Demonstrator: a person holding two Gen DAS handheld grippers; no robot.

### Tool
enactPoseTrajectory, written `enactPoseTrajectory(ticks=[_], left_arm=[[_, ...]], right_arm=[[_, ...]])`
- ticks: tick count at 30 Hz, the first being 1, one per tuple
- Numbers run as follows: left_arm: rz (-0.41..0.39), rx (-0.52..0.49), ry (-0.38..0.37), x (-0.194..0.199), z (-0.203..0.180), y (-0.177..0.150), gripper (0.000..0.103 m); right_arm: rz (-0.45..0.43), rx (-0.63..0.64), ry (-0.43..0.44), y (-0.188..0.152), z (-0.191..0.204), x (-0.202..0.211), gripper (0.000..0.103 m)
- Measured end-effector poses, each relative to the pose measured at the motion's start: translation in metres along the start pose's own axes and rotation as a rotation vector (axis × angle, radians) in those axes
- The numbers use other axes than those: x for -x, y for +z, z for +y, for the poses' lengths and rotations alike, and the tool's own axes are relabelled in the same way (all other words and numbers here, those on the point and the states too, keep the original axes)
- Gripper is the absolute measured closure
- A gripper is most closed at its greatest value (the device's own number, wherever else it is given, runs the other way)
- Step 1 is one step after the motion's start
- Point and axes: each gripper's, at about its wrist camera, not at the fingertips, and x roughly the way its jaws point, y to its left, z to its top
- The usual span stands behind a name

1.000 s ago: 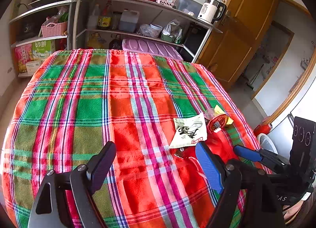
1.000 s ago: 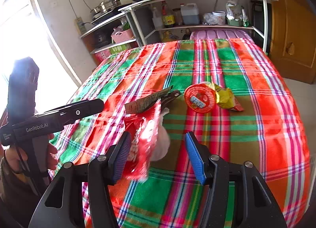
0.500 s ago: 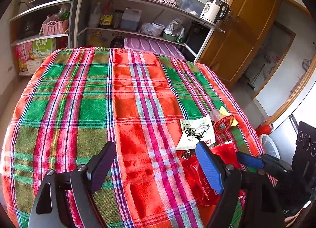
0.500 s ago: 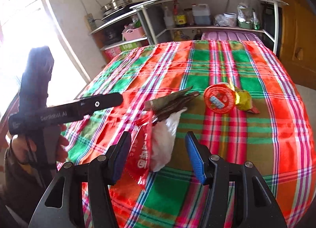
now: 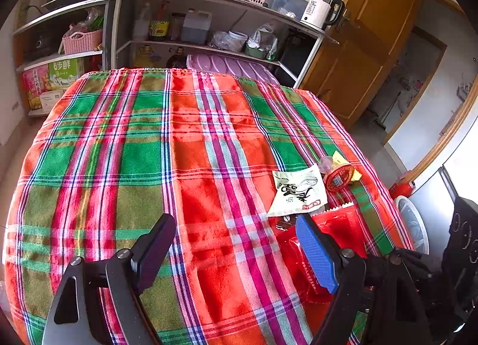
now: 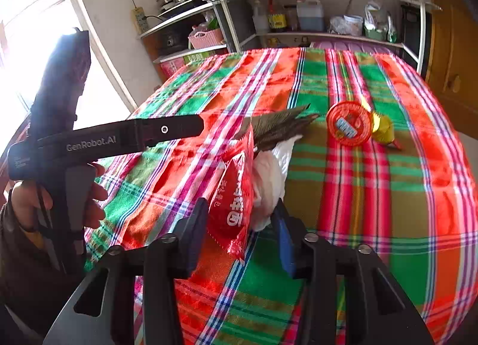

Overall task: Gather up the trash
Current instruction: 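Close the right tool on the red packet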

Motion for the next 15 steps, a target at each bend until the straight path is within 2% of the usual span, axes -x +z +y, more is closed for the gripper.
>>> enactPoseTrajectory(ticks=[1,7,15], left_arm=[[0.004,0.001,0.006,-0.001,0.000,0.000,0.021],[-0.002,-0.001,0.004,0.000,0.000,0.000,0.021],[0.009,-0.013,-0.005,-0.005,-0.005,0.000,0.021]], right_arm=[[0.005,-0.004,-0.008,-0.001,0.000,-0.001,0.065],[0.010,-0.024,-0.021,-0.005,-0.005,0.004,0.095],[0.013,-0.099,-0.033,-0.009,-0.025,0.009,0.096]])
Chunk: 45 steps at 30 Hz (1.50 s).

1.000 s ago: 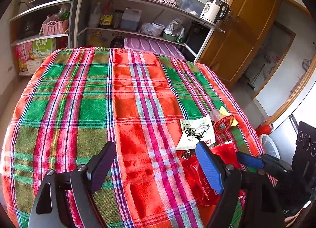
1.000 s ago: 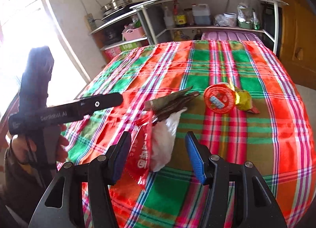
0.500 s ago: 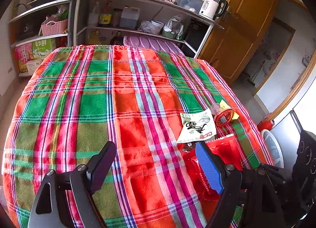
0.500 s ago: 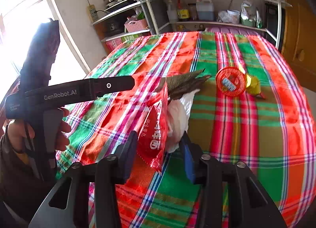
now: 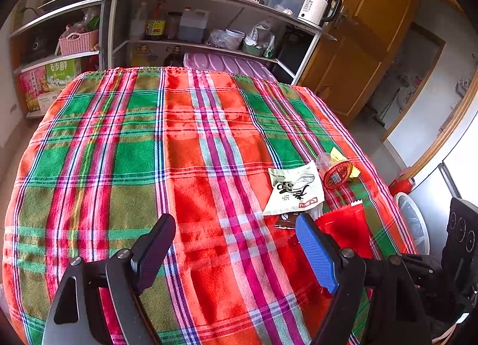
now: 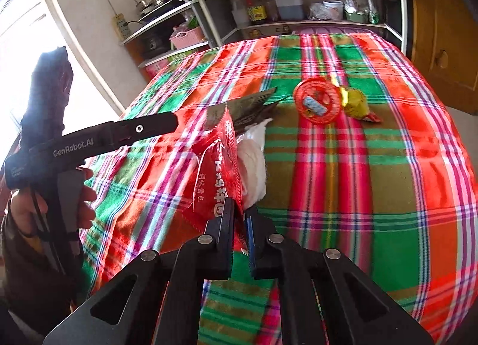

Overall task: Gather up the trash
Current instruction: 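Close the right tool on the red packet, then grasp the white printed paper packet with the left tool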

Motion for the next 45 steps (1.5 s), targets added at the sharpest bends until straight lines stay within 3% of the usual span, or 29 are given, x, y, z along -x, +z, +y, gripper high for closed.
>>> enactPoseTrajectory(ticks=[15,23,30,32,34,38,45], left_arm=[[0.028,-0.022,-0.102,-0.022,-0.028,0.014,0.021],[0.063,-0.074,-0.046,-0.048,-0.044,0.014,0.021],[0.064,-0.068,-0.018,-0.056,-0.043,0.016,0.041],[0.058,-0.071,-0.024,-0.054,-0.044,0.015,0.041],[0.059,-0.073,-0.020,-0.055,-0.045,0.016,0.046],[0.064,-0.077,-0.014,-0.058,-0.046,0.015,0.071],[0.066,-0.088,-0.026,-0.058,-0.050,0.013,0.084]], right_arm=[[-0.024,-0.077,-0.050,0.002,-0.043,0.020,0.096],[-0.042,-0.054,-0.107,-0.002,-0.050,0.028,0.095],[-0.068,0.013,-0.179,-0.001,-0.046,0.035,0.085],[-0.089,0.041,-0.197,0.000,-0.042,0.038,0.065],[-0.106,0.059,-0.201,0.000,-0.040,0.041,0.059],[-0.127,0.059,-0.179,0.003,-0.041,0.042,0.059],[-0.093,0.061,-0.120,0.000,-0.035,0.033,0.060]])
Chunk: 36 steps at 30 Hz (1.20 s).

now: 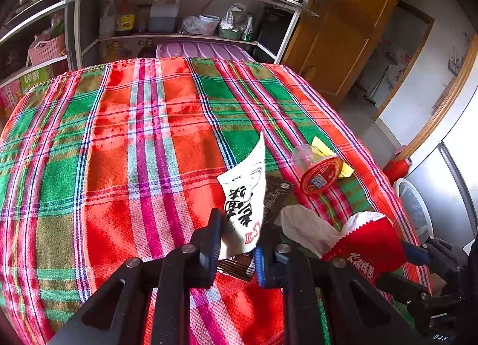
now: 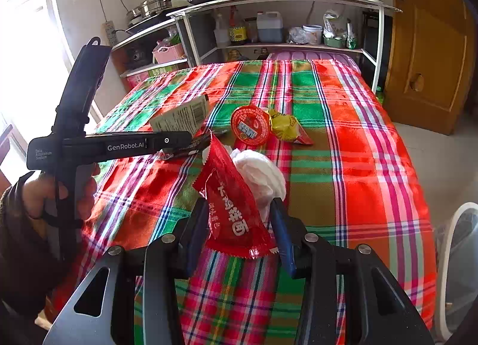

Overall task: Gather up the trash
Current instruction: 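Grasp the white printed paper packet with the left tool, then lift the red packet with the right tool while the left tool holds the paper packet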

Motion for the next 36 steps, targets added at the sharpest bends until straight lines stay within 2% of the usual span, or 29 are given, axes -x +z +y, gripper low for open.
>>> enactPoseTrajectory(ticks=[2,6,7,8,9,18,28,33,36], left_arm=[[0.000,-0.004,0.006,0.000,-0.001,-0.001,0.084],[-0.003,-0.002,0.010,0.002,-0.001,-0.001,0.085],[-0.005,-0.002,0.012,0.003,-0.002,-0.002,0.085],[-0.005,-0.003,0.012,0.003,-0.002,-0.001,0.085],[-0.006,-0.002,0.012,0.004,-0.002,-0.002,0.086],[-0.023,0.011,0.018,0.013,0.002,-0.002,0.086],[-0.062,0.021,0.026,0.039,0.004,-0.006,0.086],[-0.074,0.028,0.035,0.047,0.005,-0.010,0.086],[-0.071,0.033,0.035,0.048,0.005,-0.013,0.086]], right_arm=[[0.000,-0.005,0.005,-0.001,-0.001,0.000,0.070],[0.009,-0.016,0.010,-0.002,-0.001,-0.001,0.082],[0.010,-0.015,0.004,-0.003,-0.001,-0.002,0.086],[0.009,-0.015,0.001,-0.003,-0.001,-0.002,0.095],[0.009,-0.016,-0.002,-0.003,0.000,-0.002,0.096],[-0.001,-0.015,0.010,-0.007,0.000,0.003,0.099],[-0.065,-0.059,0.066,-0.004,-0.003,0.022,0.100],[-0.068,-0.069,0.106,-0.003,-0.005,0.021,0.100],[-0.068,-0.074,0.084,-0.001,-0.006,0.019,0.096]])
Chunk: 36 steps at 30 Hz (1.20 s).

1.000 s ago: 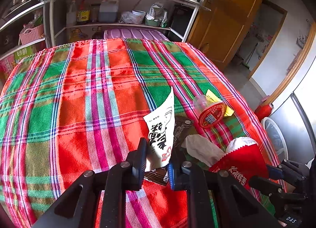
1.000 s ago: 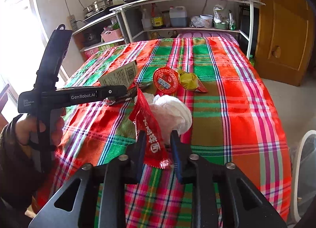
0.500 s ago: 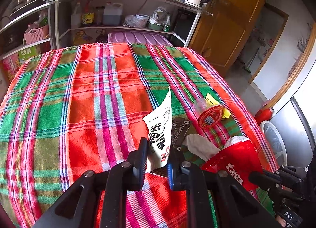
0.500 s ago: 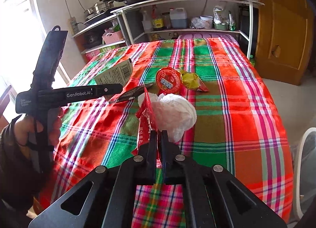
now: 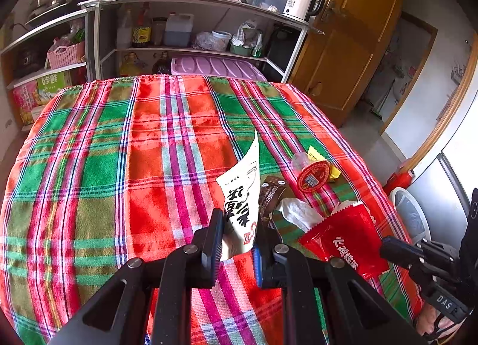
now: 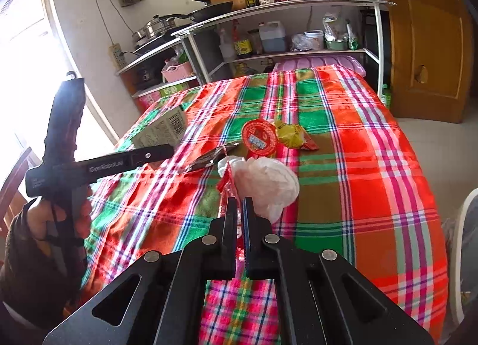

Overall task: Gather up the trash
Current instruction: 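Lift the red packet with the right tool while the left tool holds the paper packet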

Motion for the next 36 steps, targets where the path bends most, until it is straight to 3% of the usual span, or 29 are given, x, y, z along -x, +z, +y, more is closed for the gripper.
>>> enactPoseTrajectory(ticks=[2,4,12,13,14,15,36], left_arm=[[0.004,-0.001,0.002,-0.001,0.000,-0.002,0.086],[0.005,0.003,0.001,-0.002,0.000,-0.002,0.086],[0.008,0.000,-0.005,-0.005,-0.002,-0.002,0.086],[0.009,0.000,-0.007,-0.005,-0.002,-0.002,0.086],[0.011,-0.001,-0.005,-0.005,-0.002,-0.003,0.086],[0.010,-0.004,-0.005,-0.005,-0.002,-0.003,0.086],[-0.028,-0.047,0.002,0.023,-0.023,-0.004,0.086]], right_arm=[[0.005,0.001,0.017,0.002,0.000,-0.003,0.079],[0.028,0.018,0.018,0.004,0.002,-0.009,0.073],[0.120,0.081,-0.006,0.001,0.011,-0.034,0.073],[0.128,0.088,-0.011,0.000,0.012,-0.036,0.081],[0.137,0.097,-0.021,-0.001,0.014,-0.038,0.096],[0.143,0.107,-0.033,-0.002,0.015,-0.040,0.098],[-0.008,0.017,0.011,0.006,0.008,0.004,0.102]])
